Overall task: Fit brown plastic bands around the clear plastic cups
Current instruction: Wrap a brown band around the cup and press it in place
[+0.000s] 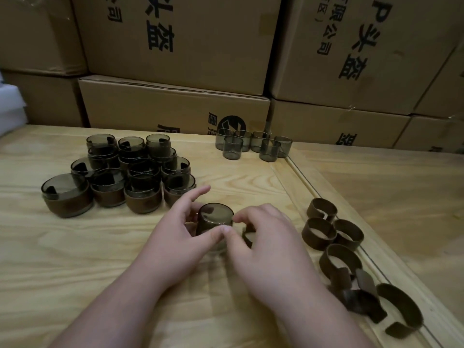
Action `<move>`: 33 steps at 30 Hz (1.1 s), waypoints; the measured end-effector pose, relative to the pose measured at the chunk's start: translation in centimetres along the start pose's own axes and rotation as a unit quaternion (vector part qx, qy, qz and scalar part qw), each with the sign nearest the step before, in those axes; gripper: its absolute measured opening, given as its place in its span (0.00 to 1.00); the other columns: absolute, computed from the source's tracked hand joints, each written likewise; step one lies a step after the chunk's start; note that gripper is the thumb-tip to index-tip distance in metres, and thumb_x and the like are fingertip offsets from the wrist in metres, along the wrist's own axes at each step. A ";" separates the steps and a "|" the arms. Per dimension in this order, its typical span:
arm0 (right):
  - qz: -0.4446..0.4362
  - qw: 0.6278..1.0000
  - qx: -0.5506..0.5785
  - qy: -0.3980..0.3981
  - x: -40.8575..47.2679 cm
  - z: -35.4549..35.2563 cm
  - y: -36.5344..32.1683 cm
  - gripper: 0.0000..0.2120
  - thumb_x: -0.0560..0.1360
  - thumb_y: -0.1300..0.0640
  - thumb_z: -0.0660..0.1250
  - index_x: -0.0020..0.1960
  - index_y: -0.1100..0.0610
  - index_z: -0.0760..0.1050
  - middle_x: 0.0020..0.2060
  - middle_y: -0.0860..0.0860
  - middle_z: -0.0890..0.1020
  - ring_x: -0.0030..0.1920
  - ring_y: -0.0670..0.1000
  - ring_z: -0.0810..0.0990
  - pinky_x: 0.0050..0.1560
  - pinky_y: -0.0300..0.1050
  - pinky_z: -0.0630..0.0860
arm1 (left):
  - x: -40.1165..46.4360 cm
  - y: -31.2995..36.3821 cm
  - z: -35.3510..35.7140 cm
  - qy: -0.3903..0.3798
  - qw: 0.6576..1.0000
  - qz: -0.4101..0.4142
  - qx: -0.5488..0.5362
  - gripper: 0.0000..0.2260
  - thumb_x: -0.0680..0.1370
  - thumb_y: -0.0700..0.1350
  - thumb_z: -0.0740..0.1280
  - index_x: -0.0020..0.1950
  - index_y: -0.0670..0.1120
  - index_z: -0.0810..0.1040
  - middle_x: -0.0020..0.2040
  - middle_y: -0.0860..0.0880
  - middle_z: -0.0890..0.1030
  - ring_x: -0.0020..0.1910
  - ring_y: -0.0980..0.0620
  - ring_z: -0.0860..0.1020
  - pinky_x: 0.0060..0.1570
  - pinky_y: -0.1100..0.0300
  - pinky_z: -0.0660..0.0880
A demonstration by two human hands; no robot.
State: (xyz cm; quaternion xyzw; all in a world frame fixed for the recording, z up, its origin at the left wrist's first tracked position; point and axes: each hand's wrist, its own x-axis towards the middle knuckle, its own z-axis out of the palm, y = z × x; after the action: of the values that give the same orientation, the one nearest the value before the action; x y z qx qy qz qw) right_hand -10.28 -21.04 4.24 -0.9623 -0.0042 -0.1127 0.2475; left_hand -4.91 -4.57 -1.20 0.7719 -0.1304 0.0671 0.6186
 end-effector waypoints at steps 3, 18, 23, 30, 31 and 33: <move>0.010 1.000 -0.024 0.007 0.3 0.8 0.8 0.21 0.77 0.34 0.61 0.66 0.41 0.74 0.60 0.37 0.71 0.64 0.44 0.67 0.67 0.49 0.68 | 0.0 -0.2 0.0 0.016 1.000 -0.008 0.024 0.34 0.69 0.54 0.80 0.70 0.71 0.70 0.58 0.59 0.82 0.55 0.62 0.82 0.56 0.61 0.78; 0.021 0.976 0.182 0.120 3.0 4.2 2.0 0.05 0.80 0.50 0.68 0.47 0.43 0.73 0.60 0.41 0.75 0.63 0.43 0.74 0.62 0.37 0.73 | -0.2 0.6 0.0 -0.011 0.994 -0.021 0.106 0.41 0.72 0.48 0.80 0.75 0.71 0.62 0.61 0.66 0.77 0.59 0.77 0.73 0.55 0.82 0.67; -0.072 0.945 0.275 0.159 2.2 4.3 0.7 0.08 0.73 0.43 0.66 0.40 0.43 0.69 0.59 0.39 0.75 0.61 0.42 0.75 0.57 0.24 0.69 | -0.4 1.2 0.1 -0.035 0.998 -0.033 0.030 0.35 0.78 0.41 0.74 0.78 0.63 0.63 0.66 0.64 0.76 0.61 0.75 0.74 0.56 0.75 0.72; -0.144 0.925 0.317 0.153 2.3 4.9 0.5 0.21 0.69 0.50 0.75 0.58 0.40 0.72 0.57 0.38 0.77 0.60 0.41 0.78 0.56 0.28 0.72 | -0.7 1.5 -0.4 0.052 0.995 0.011 -0.083 0.20 0.81 0.37 0.69 0.69 0.56 0.78 0.63 0.57 0.84 0.66 0.60 0.78 0.66 0.59 0.76; -0.133 0.926 0.324 0.141 2.2 4.8 0.5 0.22 0.69 0.49 0.74 0.58 0.36 0.71 0.57 0.36 0.77 0.60 0.41 0.78 0.57 0.29 0.73 | -0.8 1.5 -0.4 0.060 0.995 0.012 -0.081 0.19 0.79 0.40 0.72 0.68 0.57 0.79 0.62 0.56 0.84 0.66 0.57 0.79 0.69 0.51 0.75; -0.110 0.931 0.329 0.116 2.2 4.8 0.7 0.22 0.68 0.46 0.74 0.58 0.31 0.70 0.56 0.34 0.79 0.61 0.39 0.78 0.58 0.29 0.73 | -0.8 1.6 -0.5 0.072 0.995 0.005 -0.076 0.20 0.74 0.48 0.75 0.66 0.57 0.81 0.60 0.56 0.85 0.64 0.55 0.80 0.69 0.46 0.74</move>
State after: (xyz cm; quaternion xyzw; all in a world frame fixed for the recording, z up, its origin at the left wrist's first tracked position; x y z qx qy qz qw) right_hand -7.05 -19.44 0.34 -0.8004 -0.1178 -0.2425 0.5355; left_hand -6.16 -4.34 0.20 0.7153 -0.0940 0.1153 0.6828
